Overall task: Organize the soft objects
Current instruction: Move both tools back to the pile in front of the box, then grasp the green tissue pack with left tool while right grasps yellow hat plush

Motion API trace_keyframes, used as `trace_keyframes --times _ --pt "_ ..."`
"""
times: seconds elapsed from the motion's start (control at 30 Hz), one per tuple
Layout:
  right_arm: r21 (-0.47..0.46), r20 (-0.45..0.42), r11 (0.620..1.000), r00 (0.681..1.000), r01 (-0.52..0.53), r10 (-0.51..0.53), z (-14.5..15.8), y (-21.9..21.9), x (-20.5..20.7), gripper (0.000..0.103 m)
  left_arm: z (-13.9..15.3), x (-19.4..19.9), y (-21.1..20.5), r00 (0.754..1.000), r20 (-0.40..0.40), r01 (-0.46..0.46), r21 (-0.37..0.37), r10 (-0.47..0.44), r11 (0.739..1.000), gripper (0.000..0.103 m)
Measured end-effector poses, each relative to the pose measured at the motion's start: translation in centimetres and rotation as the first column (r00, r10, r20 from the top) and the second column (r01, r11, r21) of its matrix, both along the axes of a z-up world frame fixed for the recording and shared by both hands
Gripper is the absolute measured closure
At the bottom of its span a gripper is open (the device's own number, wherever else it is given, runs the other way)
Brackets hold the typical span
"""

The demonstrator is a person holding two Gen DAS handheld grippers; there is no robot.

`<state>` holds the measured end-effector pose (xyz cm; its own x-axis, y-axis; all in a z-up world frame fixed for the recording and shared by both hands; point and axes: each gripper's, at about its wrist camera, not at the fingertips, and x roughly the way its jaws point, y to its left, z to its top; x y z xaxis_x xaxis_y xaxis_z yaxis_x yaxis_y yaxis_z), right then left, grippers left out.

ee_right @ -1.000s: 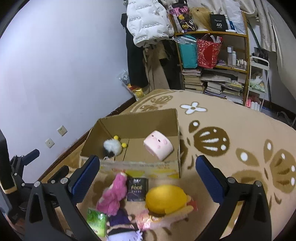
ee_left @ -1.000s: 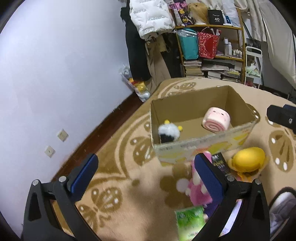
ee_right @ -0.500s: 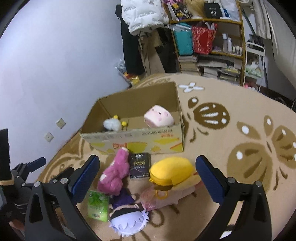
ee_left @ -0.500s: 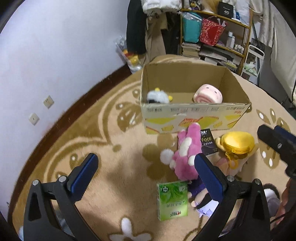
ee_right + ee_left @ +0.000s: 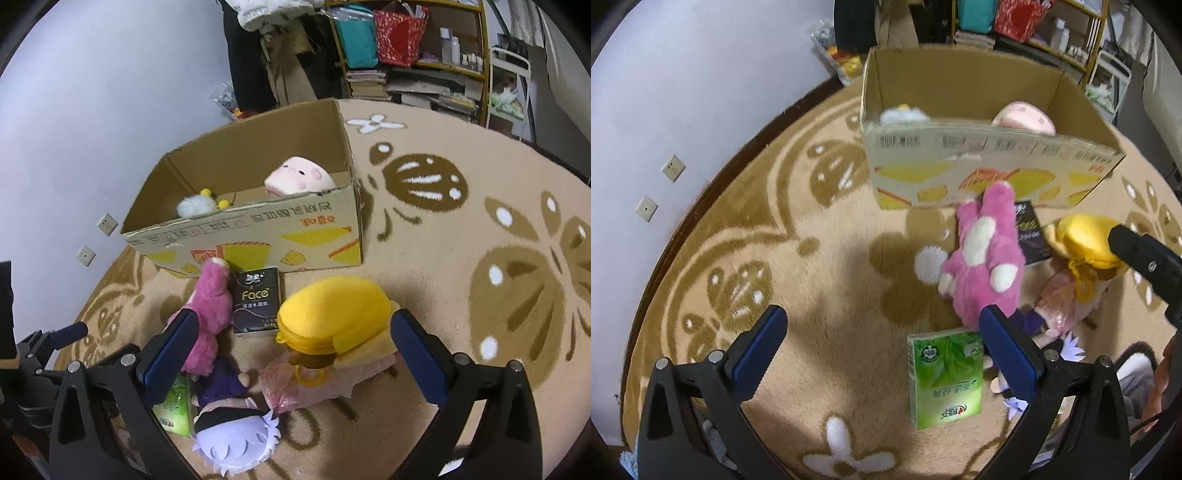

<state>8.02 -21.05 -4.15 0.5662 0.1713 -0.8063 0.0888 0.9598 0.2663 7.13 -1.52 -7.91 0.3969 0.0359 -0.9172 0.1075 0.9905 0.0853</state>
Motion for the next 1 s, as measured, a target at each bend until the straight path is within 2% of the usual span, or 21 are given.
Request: trace_keyframes --times 0.1,0.3,0.5,0.73,0.83,1.0 --pt "-0.009 -0.009 1.0 1.0 0.006 -0.006 -0.9 0.0 0.7 0.0 -1.2 0.4 -0.1 0.998 -0.058 0.009 -0.015 -0.01 1.0 0.0" --pt "-0.055 -0.039 0.998 0.999 -0.014 0.012 -2.2 0.6 1.8 0.001 -3.0 0.7 -0.9 0.99 -0.134 0.031 0.007 -0.03 0.999 0.0" --pt "-0.047 -0.067 0.999 0.998 -0.004 0.001 -2.7 0.1 2.2 0.001 -4.7 1.0 -1.5 0.977 -0.207 0.049 -0.011 -0.05 0.999 0.0" --pt "-0.037 -0.088 0.999 0.996 0.016 -0.019 -3.5 -0.5 2.7 0.001 -6.3 1.6 -2.5 0.965 -0.254 0.075 0.035 -0.063 0.997 0.0" --pt "-0.023 -0.092 0.999 0.995 0.031 -0.033 -3.6 -0.8 3.0 0.001 -6.5 1.9 -2.4 0.963 -0.262 0.066 0.024 -0.057 0.998 0.0" --pt "0.024 -0.148 0.999 0.988 0.047 -0.043 -4.8 -1.3 3.6 0.001 -7.0 1.9 -2.0 0.96 -0.276 0.061 0.014 -0.055 0.998 0.0"
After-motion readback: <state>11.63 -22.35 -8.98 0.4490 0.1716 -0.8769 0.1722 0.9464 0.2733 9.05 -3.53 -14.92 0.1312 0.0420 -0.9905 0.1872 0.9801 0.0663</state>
